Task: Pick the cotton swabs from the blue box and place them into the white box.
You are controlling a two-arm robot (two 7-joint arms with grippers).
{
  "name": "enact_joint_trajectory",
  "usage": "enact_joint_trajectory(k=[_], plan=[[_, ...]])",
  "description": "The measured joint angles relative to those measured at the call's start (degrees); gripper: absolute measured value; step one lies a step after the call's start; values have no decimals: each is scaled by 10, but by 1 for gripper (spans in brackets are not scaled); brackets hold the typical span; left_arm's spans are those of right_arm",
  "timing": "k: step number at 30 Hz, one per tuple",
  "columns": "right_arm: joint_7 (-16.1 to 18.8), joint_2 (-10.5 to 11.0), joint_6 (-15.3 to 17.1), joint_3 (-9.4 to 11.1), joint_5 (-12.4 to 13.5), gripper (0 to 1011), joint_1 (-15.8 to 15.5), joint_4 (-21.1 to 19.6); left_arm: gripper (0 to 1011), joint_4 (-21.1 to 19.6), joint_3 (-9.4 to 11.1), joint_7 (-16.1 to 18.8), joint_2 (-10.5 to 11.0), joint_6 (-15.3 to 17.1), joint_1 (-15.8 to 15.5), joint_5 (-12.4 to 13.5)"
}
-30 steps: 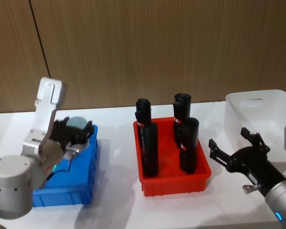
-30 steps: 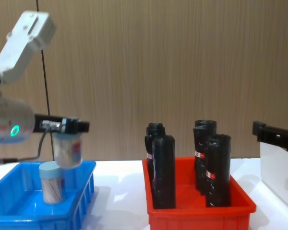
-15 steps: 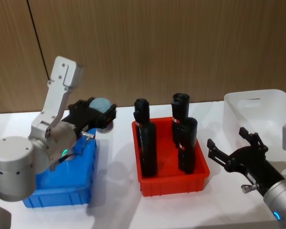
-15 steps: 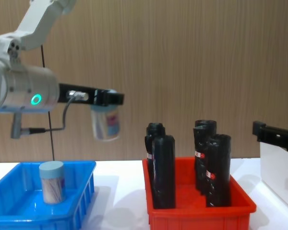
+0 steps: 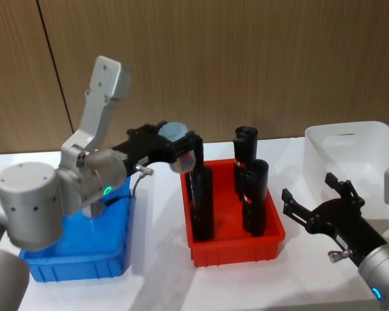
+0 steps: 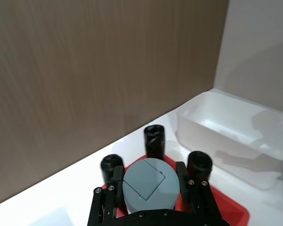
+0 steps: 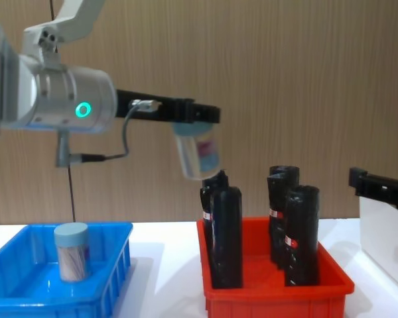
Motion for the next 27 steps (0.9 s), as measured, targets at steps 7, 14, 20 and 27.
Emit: enact_joint_trajectory(k=[7, 14, 20, 27], plan=[[0, 0, 0, 0, 0, 1001, 0, 0, 671, 36, 6, -41, -19, 18, -35, -5], [0, 0, 0, 0, 0, 1001, 0, 0, 670, 86, 16, -87, -39, 35, -77, 12], [0, 0, 0, 0, 0, 1001, 0, 0, 671, 130, 26, -119, -56, 42, -113, 32], [0, 0, 0, 0, 0, 1001, 0, 0, 671, 168, 33, -145, -69, 45, -140, 48]])
